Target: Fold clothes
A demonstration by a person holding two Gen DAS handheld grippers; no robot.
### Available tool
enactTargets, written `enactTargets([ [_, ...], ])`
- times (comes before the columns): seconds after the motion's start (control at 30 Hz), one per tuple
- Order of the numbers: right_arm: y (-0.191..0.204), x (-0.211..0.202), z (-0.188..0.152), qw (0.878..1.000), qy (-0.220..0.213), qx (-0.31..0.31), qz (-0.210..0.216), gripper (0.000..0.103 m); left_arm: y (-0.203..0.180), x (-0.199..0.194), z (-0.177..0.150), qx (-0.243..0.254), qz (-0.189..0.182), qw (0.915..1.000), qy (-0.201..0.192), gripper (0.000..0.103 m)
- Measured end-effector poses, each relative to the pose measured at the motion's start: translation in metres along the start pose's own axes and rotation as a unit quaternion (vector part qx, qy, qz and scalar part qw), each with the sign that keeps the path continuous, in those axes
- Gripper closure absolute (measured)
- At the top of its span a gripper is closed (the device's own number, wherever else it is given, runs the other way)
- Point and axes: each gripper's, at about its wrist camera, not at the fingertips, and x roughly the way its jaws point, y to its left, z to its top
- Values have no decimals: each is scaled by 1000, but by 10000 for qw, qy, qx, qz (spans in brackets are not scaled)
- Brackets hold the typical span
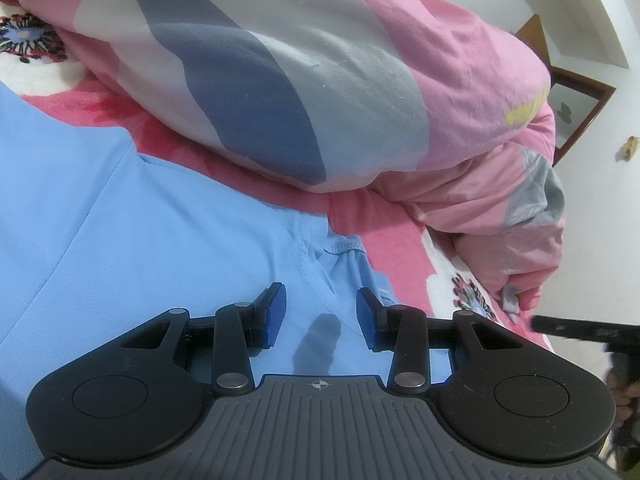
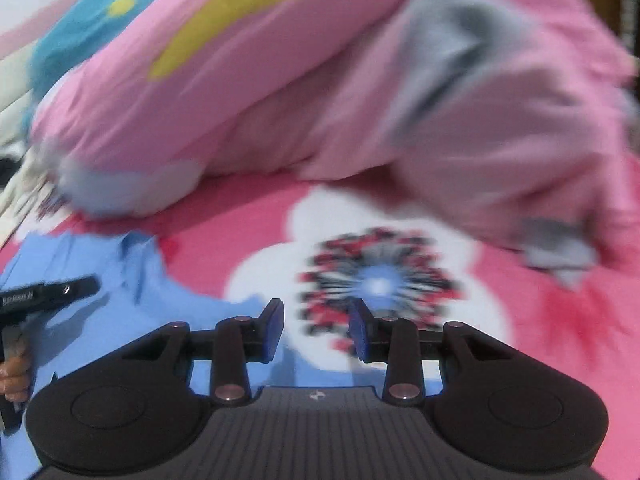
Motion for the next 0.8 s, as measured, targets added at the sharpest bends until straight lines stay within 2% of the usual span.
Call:
enactTargets([
  [0.2,3,51,4,9961,330,146,808,66,1,0,1,-14,-16,10000,-1,64],
  [0.27,7,58,-1,9952,376,181,886,100,1,-1,1,-12,-17,10000,-1,64],
  [0.43,19,33,0,9967,-679,-31,444,101,2,-2,0,-10,-14,10000,-5,64],
  [0.53,19,47,-7,9977,-648,-110,148,101,2,-2,0,-10,-11,10000,-7,64],
  [0.57,21,56,-11,9980,-597,-212,-24,100,2,-2,0,-13,-13,10000,-7,64],
  [0.63,15,67,-17,9989,-470,-62,-46,96,2,-3,0,-21,-19,10000,-8,64],
  [0.67,6,61,-16,9983,-546,203,24,81,3,-3,0,-27,-24,10000,-7,64],
  [0.73,-10,49,-14,9947,-699,737,166,61,3,-3,0,-36,-27,10000,-7,64],
  [0.8,-27,24,-13,9885,-1053,1064,215,61,3,-3,0,-27,-17,10000,-7,64],
])
